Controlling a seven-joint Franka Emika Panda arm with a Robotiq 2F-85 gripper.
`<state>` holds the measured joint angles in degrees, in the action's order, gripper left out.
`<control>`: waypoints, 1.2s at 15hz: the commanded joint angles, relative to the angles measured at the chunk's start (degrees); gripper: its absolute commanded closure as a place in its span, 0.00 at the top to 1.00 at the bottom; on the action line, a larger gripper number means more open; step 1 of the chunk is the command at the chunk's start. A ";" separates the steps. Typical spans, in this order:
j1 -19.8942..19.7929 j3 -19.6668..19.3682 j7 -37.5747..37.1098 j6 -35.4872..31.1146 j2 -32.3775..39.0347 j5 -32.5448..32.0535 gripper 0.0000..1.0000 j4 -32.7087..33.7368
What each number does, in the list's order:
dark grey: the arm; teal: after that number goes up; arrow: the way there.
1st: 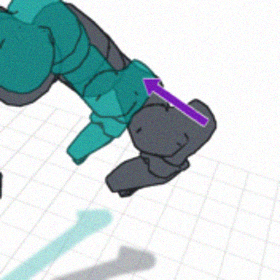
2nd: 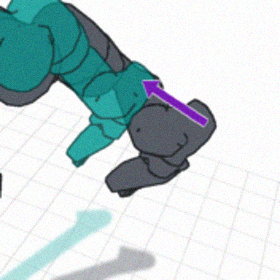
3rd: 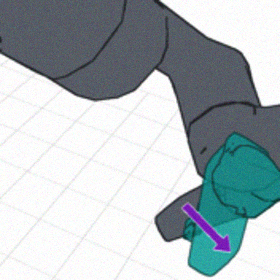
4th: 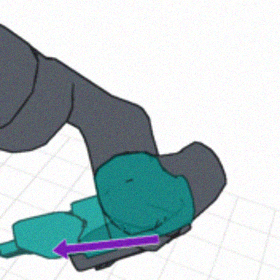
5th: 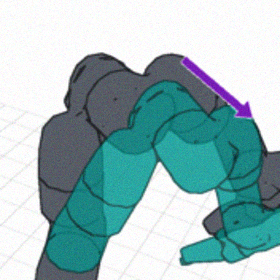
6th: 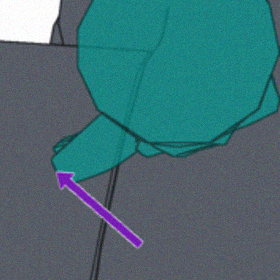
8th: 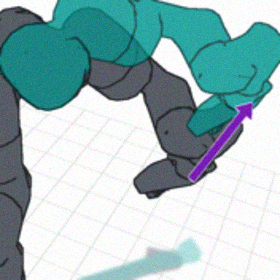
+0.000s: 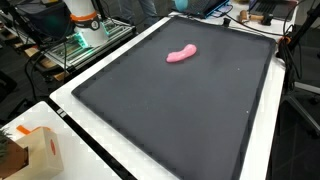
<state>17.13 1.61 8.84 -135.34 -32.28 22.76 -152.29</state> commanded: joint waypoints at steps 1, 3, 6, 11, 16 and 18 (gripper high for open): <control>2.13 -6.28 11.31 -3.85 3.51 6.02 0.35 0.69; 3.18 -10.02 19.04 -5.86 5.46 10.47 0.35 0.62; 4.70 -15.34 31.51 -6.63 8.22 20.61 0.35 0.99; 0.77 -17.47 52.47 -2.21 13.67 38.12 0.35 2.34; -7.40 -14.44 64.79 4.69 19.82 47.89 0.35 3.61; -10.39 -13.44 67.76 7.62 22.27 49.46 0.35 4.21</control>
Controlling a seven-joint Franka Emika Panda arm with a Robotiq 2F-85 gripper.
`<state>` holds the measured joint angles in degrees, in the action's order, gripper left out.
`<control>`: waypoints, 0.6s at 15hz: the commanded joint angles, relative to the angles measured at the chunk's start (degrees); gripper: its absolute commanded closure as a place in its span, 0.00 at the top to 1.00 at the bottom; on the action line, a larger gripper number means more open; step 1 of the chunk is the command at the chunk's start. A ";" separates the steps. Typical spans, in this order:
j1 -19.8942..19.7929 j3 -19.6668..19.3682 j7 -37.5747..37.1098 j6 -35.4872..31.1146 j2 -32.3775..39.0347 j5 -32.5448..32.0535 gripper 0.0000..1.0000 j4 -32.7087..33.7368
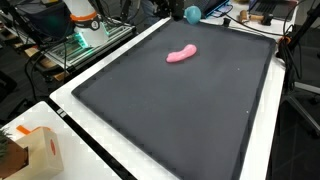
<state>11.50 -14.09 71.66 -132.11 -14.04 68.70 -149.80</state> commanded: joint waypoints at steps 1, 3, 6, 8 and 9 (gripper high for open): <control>-6.13 2.83 5.97 5.29 5.16 3.80 0.35 1.99; -8.41 3.59 7.74 7.28 7.26 4.37 0.35 2.62; -11.05 4.39 9.58 9.55 10.21 4.31 0.35 3.53; -12.44 4.72 10.44 10.94 11.98 4.14 0.35 4.18; -13.02 4.83 10.92 11.49 12.73 3.94 0.35 4.45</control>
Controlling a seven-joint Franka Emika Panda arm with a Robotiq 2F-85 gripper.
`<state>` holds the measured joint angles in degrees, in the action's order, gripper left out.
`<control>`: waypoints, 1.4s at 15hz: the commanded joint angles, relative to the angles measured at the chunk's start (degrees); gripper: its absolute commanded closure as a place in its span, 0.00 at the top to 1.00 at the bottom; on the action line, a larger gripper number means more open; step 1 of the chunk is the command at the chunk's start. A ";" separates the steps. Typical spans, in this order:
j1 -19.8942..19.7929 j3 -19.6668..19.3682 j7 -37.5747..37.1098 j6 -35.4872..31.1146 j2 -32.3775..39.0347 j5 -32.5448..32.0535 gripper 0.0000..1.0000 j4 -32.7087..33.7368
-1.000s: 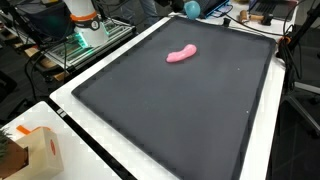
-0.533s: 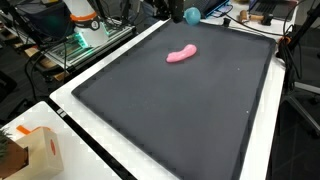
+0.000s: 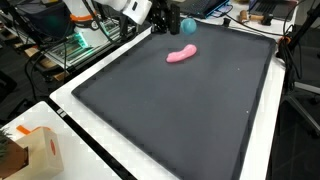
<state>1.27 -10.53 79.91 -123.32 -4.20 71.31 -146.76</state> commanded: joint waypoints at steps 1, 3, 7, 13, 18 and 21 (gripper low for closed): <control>-3.31 1.34 2.82 3.23 3.54 1.19 0.35 1.64; -4.21 1.38 3.48 4.26 4.89 1.22 0.35 2.16; -5.61 1.37 4.39 5.74 6.89 1.27 0.35 2.91; -6.77 1.40 3.91 5.90 8.53 0.57 0.35 3.57; -6.81 1.61 2.59 4.77 8.49 -0.75 0.35 3.51; -6.53 1.87 1.49 3.82 7.75 -1.97 0.35 3.39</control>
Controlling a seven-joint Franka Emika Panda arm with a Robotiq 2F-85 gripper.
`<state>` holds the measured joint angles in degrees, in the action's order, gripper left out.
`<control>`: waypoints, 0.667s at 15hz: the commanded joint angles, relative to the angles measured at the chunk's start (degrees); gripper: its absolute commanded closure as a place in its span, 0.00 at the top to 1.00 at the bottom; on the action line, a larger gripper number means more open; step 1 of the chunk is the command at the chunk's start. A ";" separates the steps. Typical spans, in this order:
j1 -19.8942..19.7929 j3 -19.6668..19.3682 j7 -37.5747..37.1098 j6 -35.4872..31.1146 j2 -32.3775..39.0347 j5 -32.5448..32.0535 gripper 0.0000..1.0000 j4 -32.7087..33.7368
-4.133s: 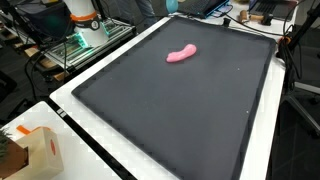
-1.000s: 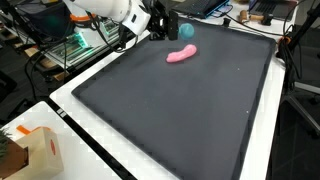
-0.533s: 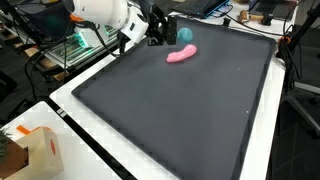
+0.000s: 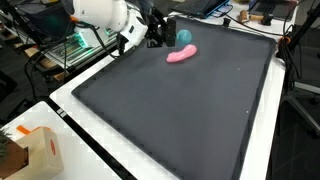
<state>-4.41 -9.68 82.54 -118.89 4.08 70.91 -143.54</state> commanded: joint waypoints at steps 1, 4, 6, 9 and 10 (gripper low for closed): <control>-0.77 1.13 -1.43 -0.97 -0.73 -1.87 0.35 0.16; -0.52 1.57 -2.64 -2.43 -1.42 -2.98 0.35 0.16; -0.38 1.93 -4.03 -3.33 -1.89 -3.27 0.35 0.13; -0.12 2.55 -6.30 -4.89 -2.96 -4.78 0.35 0.20; -0.07 2.79 -7.17 -5.17 -3.46 -5.23 0.35 0.21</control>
<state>-4.39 -7.94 78.78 -122.31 3.21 67.71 -142.55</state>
